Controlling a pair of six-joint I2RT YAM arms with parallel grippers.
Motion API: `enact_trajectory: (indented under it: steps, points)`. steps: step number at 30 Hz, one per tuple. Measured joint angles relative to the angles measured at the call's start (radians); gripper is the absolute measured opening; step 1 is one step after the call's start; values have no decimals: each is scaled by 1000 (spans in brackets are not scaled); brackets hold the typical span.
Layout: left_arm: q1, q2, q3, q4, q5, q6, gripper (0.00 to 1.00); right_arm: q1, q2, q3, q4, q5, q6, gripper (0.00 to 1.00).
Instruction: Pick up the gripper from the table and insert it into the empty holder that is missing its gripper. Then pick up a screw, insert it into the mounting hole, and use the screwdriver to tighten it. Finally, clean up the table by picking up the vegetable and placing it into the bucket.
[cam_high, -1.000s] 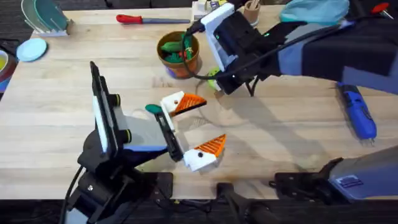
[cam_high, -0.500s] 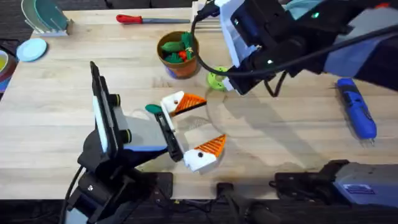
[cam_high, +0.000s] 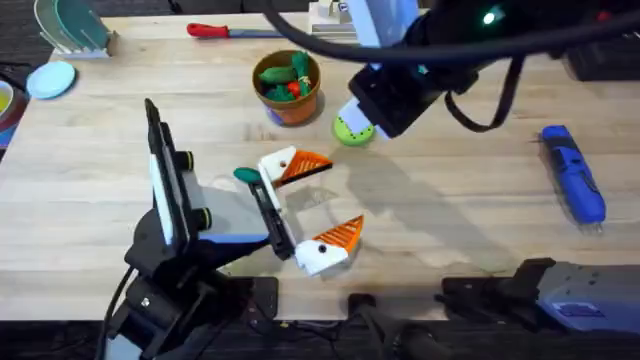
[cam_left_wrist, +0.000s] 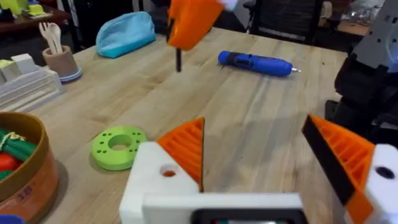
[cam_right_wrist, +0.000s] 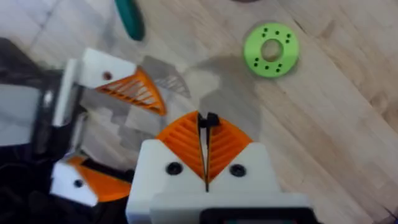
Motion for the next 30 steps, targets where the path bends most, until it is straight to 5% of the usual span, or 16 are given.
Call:
enact_trajectory:
  steps: [14, 30]
  points:
    - [0, 0, 0, 0, 0, 0, 993, 223, 124, 175, -64, -3, 82, 7]
    - [0, 0, 0, -1, 0, -3, 993, 263, 200, 176, 6, 37, 93, 7]
